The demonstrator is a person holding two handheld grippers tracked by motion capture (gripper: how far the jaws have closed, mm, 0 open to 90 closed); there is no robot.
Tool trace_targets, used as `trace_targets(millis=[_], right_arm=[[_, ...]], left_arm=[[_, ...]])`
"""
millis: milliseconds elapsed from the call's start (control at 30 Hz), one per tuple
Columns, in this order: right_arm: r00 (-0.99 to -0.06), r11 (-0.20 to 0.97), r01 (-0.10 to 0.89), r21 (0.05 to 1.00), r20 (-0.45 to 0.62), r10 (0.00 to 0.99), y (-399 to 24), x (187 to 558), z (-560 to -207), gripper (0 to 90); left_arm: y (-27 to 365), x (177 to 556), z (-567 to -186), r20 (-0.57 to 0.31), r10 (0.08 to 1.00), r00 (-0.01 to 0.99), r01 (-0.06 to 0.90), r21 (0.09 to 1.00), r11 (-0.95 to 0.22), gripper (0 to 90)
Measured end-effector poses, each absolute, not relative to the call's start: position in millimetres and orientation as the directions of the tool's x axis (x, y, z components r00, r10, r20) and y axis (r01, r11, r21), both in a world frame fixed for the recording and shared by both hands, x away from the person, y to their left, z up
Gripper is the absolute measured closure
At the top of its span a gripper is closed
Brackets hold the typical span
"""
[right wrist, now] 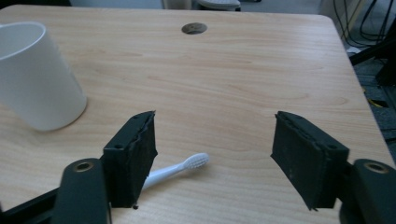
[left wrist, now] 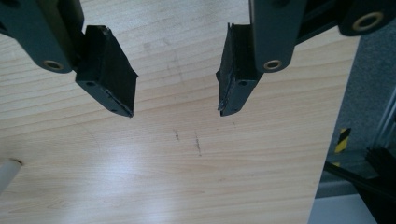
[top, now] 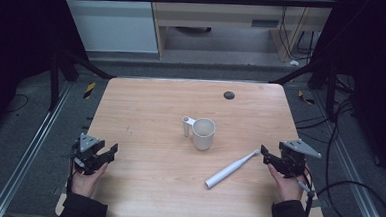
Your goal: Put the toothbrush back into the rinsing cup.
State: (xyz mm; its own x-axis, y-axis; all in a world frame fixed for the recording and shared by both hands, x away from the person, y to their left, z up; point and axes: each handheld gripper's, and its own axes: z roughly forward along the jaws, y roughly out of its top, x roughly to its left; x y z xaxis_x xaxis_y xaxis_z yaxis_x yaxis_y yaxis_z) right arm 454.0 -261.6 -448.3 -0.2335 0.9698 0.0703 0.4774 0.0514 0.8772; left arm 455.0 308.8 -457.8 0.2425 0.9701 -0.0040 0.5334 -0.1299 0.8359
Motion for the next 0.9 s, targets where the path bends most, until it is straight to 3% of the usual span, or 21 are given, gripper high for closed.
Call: trace_targets(millis=[433,900], right_arm=[[-0.359,0.116,0.489,0.865,0.078,0.930,-244.1,444.9,-446.1,48.0],[-0.408,0.171,0.515,0.840,0.065,0.911,-233.8,451.9,-448.6,68.1]], left_arm=[[308.0,453.0,-459.4,-0.024,0.969,0.246,0.548,0.828,-0.118,40.9],[301.9,454.5,-462.5,-0.004,0.959,0.282,0.559,0.814,-0.161,37.4]])
